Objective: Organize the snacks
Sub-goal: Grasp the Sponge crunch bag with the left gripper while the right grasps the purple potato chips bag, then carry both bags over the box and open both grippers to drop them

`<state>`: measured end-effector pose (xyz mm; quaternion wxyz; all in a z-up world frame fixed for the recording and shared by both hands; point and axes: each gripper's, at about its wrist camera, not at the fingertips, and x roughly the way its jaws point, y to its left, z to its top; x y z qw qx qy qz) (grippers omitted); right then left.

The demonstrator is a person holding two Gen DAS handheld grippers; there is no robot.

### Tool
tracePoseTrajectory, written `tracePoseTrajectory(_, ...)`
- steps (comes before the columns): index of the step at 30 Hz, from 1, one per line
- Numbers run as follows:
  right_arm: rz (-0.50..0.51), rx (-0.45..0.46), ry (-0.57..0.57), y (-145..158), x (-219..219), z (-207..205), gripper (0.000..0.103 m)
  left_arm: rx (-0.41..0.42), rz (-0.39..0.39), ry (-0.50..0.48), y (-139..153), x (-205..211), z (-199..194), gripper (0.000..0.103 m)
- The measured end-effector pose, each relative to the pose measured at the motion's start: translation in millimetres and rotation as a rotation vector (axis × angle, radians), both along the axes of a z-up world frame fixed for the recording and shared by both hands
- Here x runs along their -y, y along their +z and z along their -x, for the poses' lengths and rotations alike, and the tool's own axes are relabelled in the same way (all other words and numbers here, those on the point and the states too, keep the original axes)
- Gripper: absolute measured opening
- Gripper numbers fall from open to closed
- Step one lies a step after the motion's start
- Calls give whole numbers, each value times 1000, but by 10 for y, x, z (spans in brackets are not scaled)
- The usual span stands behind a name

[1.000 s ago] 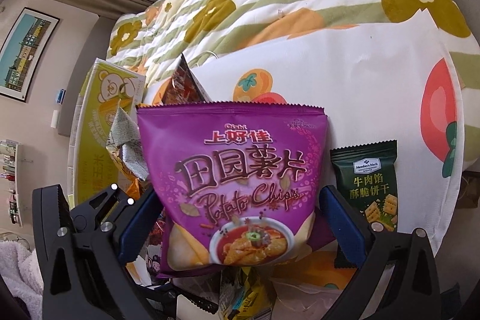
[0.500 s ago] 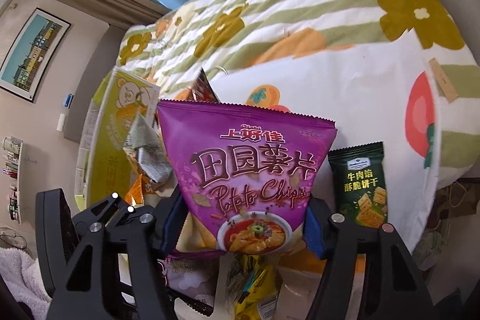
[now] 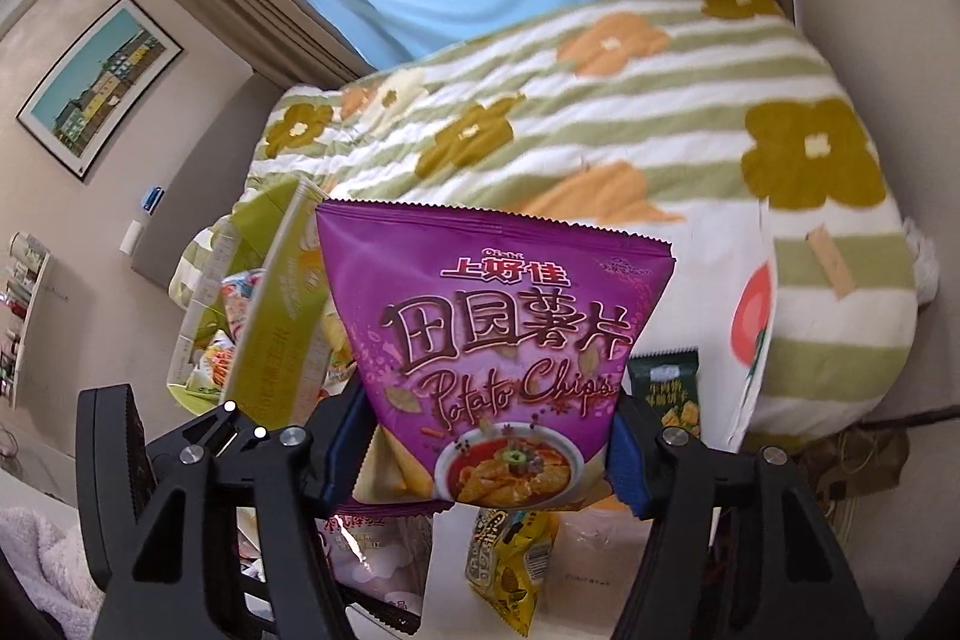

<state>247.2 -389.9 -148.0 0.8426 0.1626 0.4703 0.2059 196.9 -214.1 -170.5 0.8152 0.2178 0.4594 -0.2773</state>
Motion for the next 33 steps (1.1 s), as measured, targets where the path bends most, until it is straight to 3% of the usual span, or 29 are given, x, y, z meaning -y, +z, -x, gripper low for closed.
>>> tracePoseTrajectory(9, 16, 126, 104, 500, -305, -21, 62, 101, 19, 182, 423, -546, 49, 77)
tracePoseTrajectory(19, 24, 188, 234, 728, -1201, -234, 62, 186, 2, 393, 761, -1845, -284, 77)
tracePoseTrajectory(27, 34, 190, 252, 760, -2190, -582, 62, 154, 12, 459, 853, -2988, -922, 77)
tracePoseTrajectory(33, 41, 132, 224, 613, -2807, -915, 62, 83, 15, 430, 665, -3570, -1541, 78)
